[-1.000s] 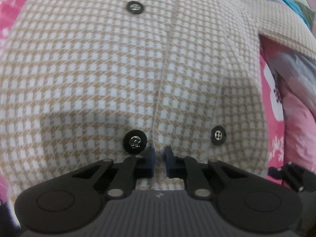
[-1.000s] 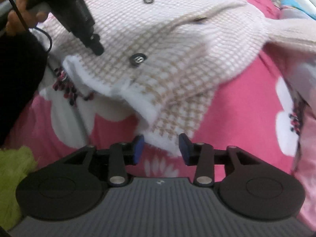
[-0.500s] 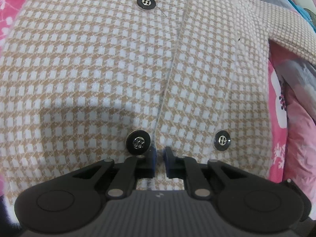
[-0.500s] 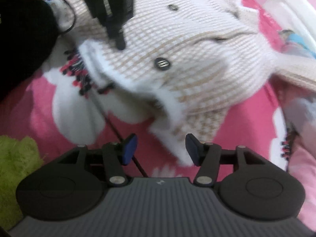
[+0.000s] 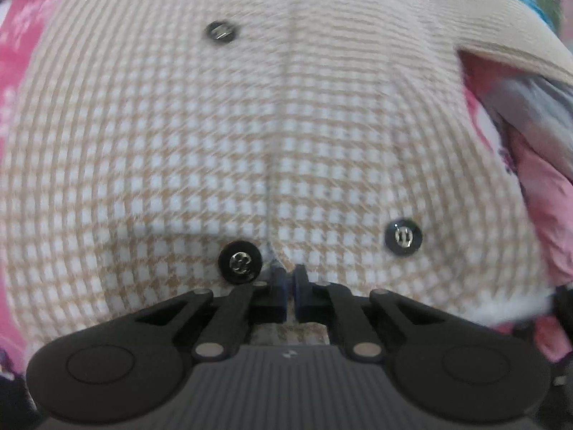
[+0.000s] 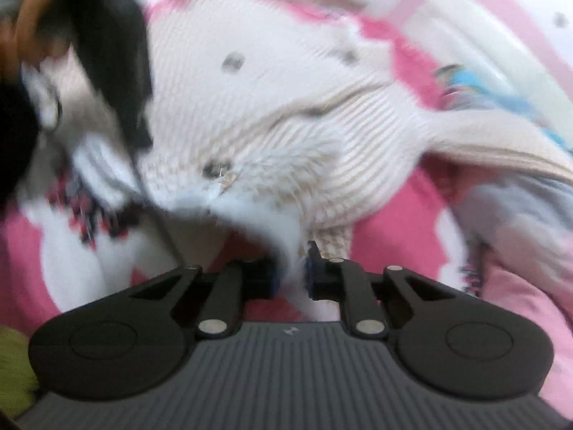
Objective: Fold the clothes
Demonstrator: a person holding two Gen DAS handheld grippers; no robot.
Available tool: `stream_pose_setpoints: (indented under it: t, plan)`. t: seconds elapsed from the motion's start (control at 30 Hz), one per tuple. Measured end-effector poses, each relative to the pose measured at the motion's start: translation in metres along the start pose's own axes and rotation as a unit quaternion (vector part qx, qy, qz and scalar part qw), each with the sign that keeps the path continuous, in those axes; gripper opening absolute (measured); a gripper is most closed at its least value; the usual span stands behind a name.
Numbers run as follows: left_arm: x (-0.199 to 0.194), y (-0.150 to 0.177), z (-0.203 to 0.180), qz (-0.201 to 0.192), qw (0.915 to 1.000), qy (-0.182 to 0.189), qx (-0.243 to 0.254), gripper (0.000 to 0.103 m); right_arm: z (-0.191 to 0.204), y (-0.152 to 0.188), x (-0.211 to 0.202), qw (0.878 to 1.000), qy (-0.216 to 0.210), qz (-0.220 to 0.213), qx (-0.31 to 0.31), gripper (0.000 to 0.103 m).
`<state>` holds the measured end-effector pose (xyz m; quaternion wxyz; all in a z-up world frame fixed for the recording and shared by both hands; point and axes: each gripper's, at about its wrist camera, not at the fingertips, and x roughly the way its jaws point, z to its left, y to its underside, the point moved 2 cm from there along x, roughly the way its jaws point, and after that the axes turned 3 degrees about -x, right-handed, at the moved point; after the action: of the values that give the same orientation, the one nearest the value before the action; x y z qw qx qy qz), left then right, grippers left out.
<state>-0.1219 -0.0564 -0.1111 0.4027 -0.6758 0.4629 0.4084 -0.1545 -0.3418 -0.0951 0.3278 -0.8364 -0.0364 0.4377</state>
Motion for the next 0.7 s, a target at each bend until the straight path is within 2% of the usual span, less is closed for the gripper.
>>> stream_pose_setpoints:
  t: [0.07, 0.2, 0.43, 0.5, 0.57, 0.63, 0.7]
  plan:
    - [-0.004, 0.001, -0.005, -0.001, 0.9999, -0.006, 0.016, 0.004, -0.006, -0.003, -0.020, 0.999, 0.025, -0.010, 0.024, 0.005]
    - [0.001, 0.001, -0.004, 0.006, 0.9999, -0.008, 0.014, 0.004, -0.035, 0.001, -0.026, 0.992, 0.037, 0.003, 0.119, 0.005]
    - [0.003, 0.005, -0.012, 0.005, 0.9998, 0.000, 0.017, 0.004, -0.049, 0.033, 0.029, 0.986, 0.097, 0.062, 0.119, 0.005]
    - [-0.005, 0.008, -0.024, -0.002, 0.9989, 0.004, 0.047, 0.004, -0.061, 0.037, 0.013, 0.979, 0.118, 0.052, 0.161, 0.004]
    - [-0.008, 0.013, -0.034, -0.008, 0.9963, -0.009, 0.086, 0.004, -0.067, 0.038, -0.010, 0.971, 0.131, 0.048, 0.193, 0.001]
    - [-0.002, 0.017, -0.033, 0.000, 0.9956, -0.023, 0.091, 0.004, -0.062, 0.048, -0.015, 0.969, 0.117, 0.074, 0.205, 0.001]
    - [0.007, 0.017, -0.030, 0.009, 0.9960, -0.026, 0.085, 0.004, -0.056, 0.063, 0.002, 0.968, 0.092, 0.124, 0.200, 0.001]
